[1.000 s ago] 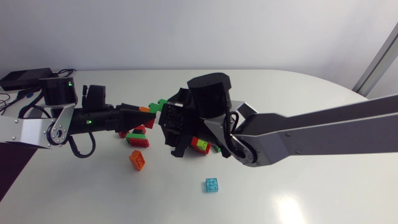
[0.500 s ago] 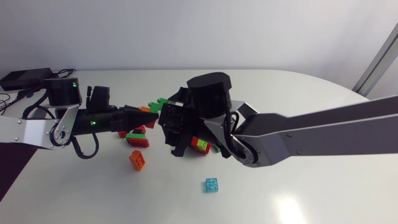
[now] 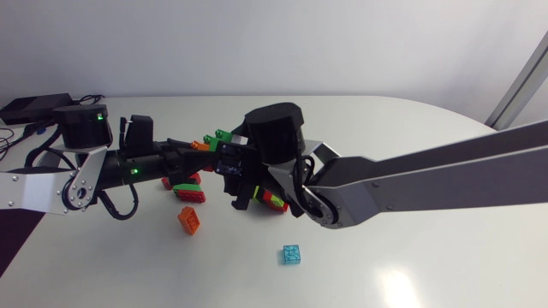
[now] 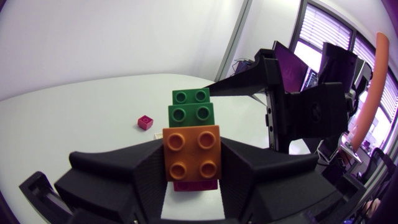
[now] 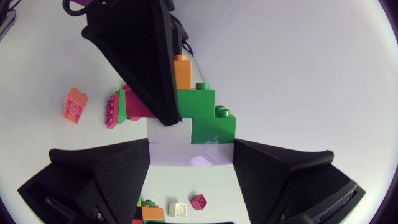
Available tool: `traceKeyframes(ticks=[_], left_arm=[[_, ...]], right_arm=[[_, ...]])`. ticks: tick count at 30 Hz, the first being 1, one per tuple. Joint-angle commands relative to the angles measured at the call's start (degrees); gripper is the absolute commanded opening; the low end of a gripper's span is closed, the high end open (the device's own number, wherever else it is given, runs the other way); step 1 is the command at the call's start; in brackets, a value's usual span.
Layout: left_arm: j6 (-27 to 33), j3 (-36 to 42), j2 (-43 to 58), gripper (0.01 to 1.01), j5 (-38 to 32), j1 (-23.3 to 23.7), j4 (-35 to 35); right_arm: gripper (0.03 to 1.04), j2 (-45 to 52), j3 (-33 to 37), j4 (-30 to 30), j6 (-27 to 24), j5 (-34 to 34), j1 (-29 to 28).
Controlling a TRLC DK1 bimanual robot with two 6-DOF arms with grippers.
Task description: Disassemble duplo
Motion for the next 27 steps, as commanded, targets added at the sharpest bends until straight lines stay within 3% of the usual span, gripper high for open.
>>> traceKeyframes(ticks=[1, 13, 18, 27], left_arm=[[3.1, -1.6, -1.8, 0.266, -3.1, 0.8, 2.0], [5.3, -3.4, -3.8, 0.266, -9.4, -0.6, 4.0], [4.9, -3.4, -3.8, 0.266, -9.3, -0.8, 4.0], [4.5, -3.4, -4.0, 0.272, -9.1, -1.2, 3.9]], right_arm=[[0.63, 1.2, 0.8, -1.1, -0.5, 3.8, -1.3], [0.63, 4.9, 4.8, -5.9, -0.5, 6.1, -2.6], [0.63, 10.1, 9.1, -14.3, -0.2, 4.8, -3.4], [0.78, 16.4, 17.6, -33.4, 6.5, -9.7, -4.7]])
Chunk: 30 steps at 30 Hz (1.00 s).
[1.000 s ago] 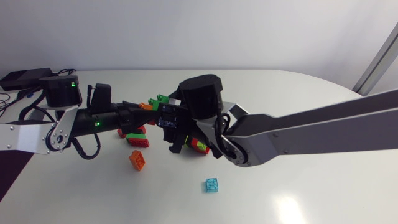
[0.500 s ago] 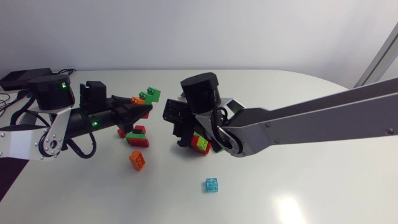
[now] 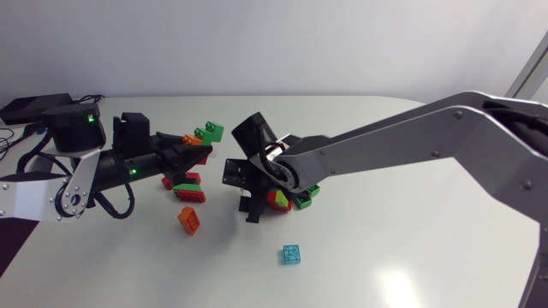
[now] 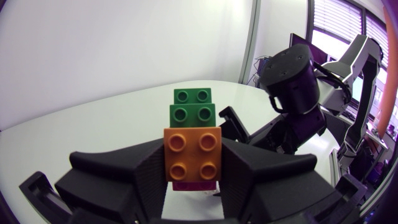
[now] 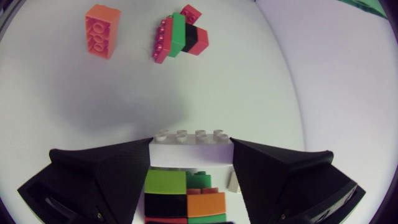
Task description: Disassemble duplo
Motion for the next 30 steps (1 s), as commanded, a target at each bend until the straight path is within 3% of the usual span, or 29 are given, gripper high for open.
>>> traceKeyframes(ticks=[1, 6, 9, 12, 18, 23, 26, 30], left_arm=[[-0.2, -1.4, -1.4, 0.275, 0.2, -0.4, 1.0], [-0.2, -1.4, -1.5, 0.292, 0.3, -0.4, 1.0], [-0.2, -1.5, -1.6, 0.293, 0.3, -0.3, 0.9], [-0.2, -1.5, -1.7, 0.293, 0.3, -0.3, 0.9], [-1.4, -1.3, -1.7, 0.293, 1.5, 0.0, 0.8], [-6.2, 1.3, 1.3, 0.293, 11.6, 2.6, -0.2], [-6.8, 2.2, 2.4, 0.292, 13.9, 2.8, -1.4], [-7.2, 3.0, 3.4, 0.292, 15.1, 3.3, -2.5]], right_arm=[[0.78, 2.3, 2.4, -3.8, 1.8, -2.8, -0.6], [0.86, 3.6, 4.2, -7.4, 1.8, -4.6, -0.9], [1.00, 3.6, 3.9, -7.4, 1.9, -4.5, -1.1], [1.00, 2.3, 3.7, -6.8, 2.0, -4.6, -2.0], [1.00, -5.1, -3.3, 4.7, 2.0, -4.5, -2.6], [1.00, -11.9, -11.4, 18.6, 1.4, -2.5, -2.1], [1.00, -14.5, -14.3, 22.8, 0.1, -1.6, -1.6], [1.00, -16.6, -15.7, 23.5, -0.7, -2.4, -1.6]])
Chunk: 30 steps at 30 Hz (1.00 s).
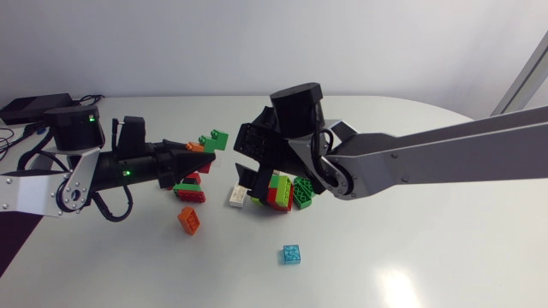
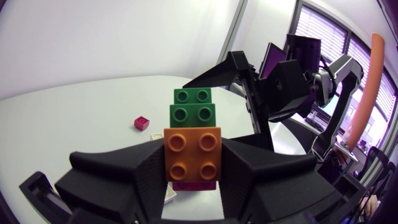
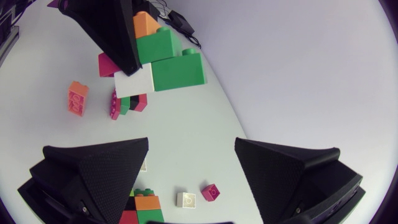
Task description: Disassemble duplo
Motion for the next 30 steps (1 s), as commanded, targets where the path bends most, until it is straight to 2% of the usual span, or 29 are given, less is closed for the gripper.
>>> traceKeyframes(ticks=[1, 4, 6, 9, 14, 19, 25, 30], left_arm=[[-2.1, 2.0, 1.2, 0.292, 1.0, 1.0, -0.3], [-3.0, 2.3, 1.8, 0.292, 1.9, 1.8, -0.2], [-3.5, 2.5, 1.9, 0.292, 2.9, 2.1, -0.2], [-4.1, 2.9, 2.5, 0.292, 5.1, 2.6, -0.3], [-4.0, 2.9, 2.6, 0.292, 6.8, 2.4, -0.3], [-2.4, 2.1, 2.2, 0.292, 8.0, 0.6, -0.4], [3.1, 0.6, 0.0, 0.292, 8.0, -4.1, -3.8], [6.1, 0.5, -1.0, 0.292, 8.0, -5.1, -6.4]], right_arm=[[1.00, -1.4, -2.2, 0.3, -1.0, -1.0, 0.2], [1.00, -3.4, -1.8, -4.8, 0.4, -10.3, -1.2], [1.00, -4.8, -1.4, -7.1, 2.4, -16.3, -3.0], [1.00, -6.3, 0.8, -12.4, 7.0, -29.1, -7.3], [1.00, -5.5, 4.5, -18.0, 10.6, -42.0, -12.9], [1.00, -2.9, 8.2, -22.8, 13.0, -53.7, -16.0], [1.00, 0.3, 11.3, -27.8, 13.3, -61.6, -16.4], [1.00, 2.6, 13.5, -30.4, 13.2, -64.7, -16.4]])
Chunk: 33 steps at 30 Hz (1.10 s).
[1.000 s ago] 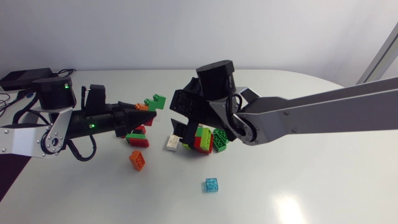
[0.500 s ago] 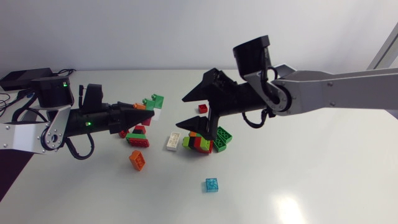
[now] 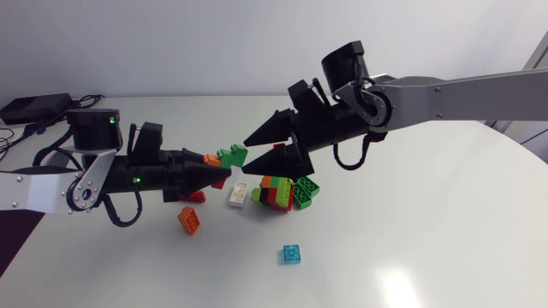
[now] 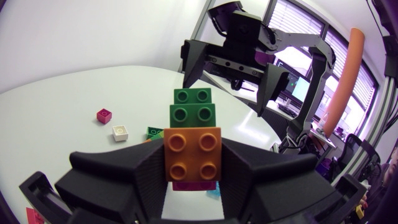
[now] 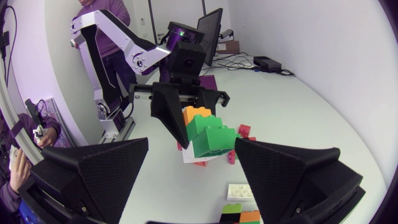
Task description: Disassemble duplo
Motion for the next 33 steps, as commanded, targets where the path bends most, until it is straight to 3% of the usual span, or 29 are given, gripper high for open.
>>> traceKeyframes(ticks=[1, 10, 20, 31, 33], left_arm=[[2.3, -0.9, -1.6, 0.292, 1.0, -0.5, -0.5], [2.5, -1.3, -2.2, 0.290, 1.0, -1.2, -0.5], [2.9, -1.6, -3.1, 0.290, 1.8, -1.7, -1.0], [2.9, -1.4, -3.2, 0.292, 3.4, -1.3, -1.8], [2.9, -1.4, -3.4, 0.292, 3.4, -1.2, -1.8]], right_arm=[[1.00, 1.9, 1.8, -1.1, 1.0, -1.5, 0.0], [0.90, 5.4, 6.2, -7.6, 1.0, -5.2, 0.5], [0.74, 6.0, 6.5, -8.5, 0.5, -6.5, 1.1], [0.39, 6.1, 6.3, -8.7, -0.5, -8.3, 1.1], [0.28, 6.1, 6.3, -8.6, -0.7, -8.2, 1.2]])
